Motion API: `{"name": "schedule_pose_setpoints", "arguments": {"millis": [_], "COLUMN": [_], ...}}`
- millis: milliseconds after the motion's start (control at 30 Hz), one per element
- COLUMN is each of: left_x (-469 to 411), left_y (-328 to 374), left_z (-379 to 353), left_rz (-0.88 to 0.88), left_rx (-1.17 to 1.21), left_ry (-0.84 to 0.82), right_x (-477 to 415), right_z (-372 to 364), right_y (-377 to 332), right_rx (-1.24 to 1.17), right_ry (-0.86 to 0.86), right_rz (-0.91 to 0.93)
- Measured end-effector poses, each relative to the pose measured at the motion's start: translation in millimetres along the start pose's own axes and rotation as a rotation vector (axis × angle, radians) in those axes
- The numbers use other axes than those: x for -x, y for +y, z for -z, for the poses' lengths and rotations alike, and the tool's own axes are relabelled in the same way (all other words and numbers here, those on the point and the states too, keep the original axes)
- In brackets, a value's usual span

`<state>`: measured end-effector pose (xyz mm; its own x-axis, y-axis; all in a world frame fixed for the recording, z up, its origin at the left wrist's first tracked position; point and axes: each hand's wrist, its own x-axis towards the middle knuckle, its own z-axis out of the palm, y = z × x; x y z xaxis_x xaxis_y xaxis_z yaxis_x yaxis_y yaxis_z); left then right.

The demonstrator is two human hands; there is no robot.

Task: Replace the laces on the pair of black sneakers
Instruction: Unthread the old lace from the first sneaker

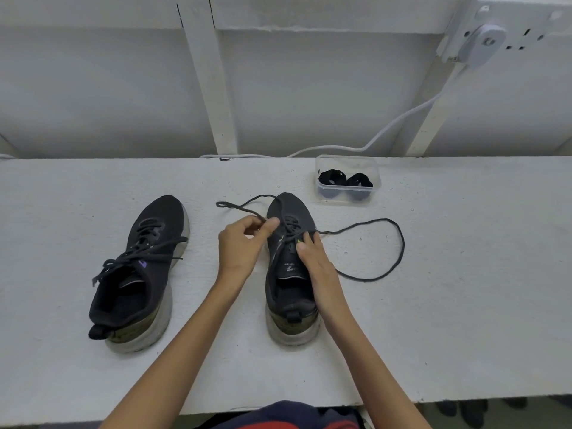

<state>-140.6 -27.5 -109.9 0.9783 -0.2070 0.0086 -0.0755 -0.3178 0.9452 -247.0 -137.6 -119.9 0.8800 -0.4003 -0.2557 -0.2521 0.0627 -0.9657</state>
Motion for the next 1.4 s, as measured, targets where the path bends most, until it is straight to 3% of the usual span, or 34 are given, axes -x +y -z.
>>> {"name": "schedule_pose_setpoints", "arguments": {"millis": [100, 233, 400, 600, 800, 900, 1033, 1233, 1400], "left_x": [1.9, -3.8, 0.9, -9.6, 9.8, 27.1, 46.0, 50.4, 50.4], "left_y": [-2.8, 2.1, -2.0, 4.4, 6.9, 6.3, 5.8, 5.6, 6.0], "left_z": [-1.2, 3.9, 0.8, 14.2, 14.3, 0.4, -15.5, -15.3, -16.3], "left_rz": [0.010, -0.002, 0.022, 0.028, 0.192, 0.146, 0.055, 0.101, 0.096], "left_rx": [-0.054, 0.006, -0.053, 0.181, 0.276, 0.253, 0.056, 0.101, 0.087], "left_ry": [-0.093, 0.097, -0.155, 0.230, 0.066, -0.111, -0.302, -0.313, -0.314], "right_x": [-1.0, -0.7, -0.6, 2.2, -1.7, -12.3, -27.5, -44.9, -53.5], "right_z": [-0.6, -0.7, -1.0, 1.0, 6.5, 12.9, 18.8, 15.2, 11.8], "right_y": [-0.2, -0.4, -0.5, -3.9, -9.1, -12.2, -15.1, -28.2, -35.5], "right_rx": [0.000, 0.008, 0.004, 0.019, 0.109, 0.175, 0.487, 0.833, 0.971], "right_ry": [-0.006, -0.009, -0.006, 0.006, 0.088, 0.146, 0.223, 0.171, 0.195], "right_rz": [-0.001, -0.008, -0.003, -0.027, 0.028, 0.088, 0.218, 0.257, 0.254]}}
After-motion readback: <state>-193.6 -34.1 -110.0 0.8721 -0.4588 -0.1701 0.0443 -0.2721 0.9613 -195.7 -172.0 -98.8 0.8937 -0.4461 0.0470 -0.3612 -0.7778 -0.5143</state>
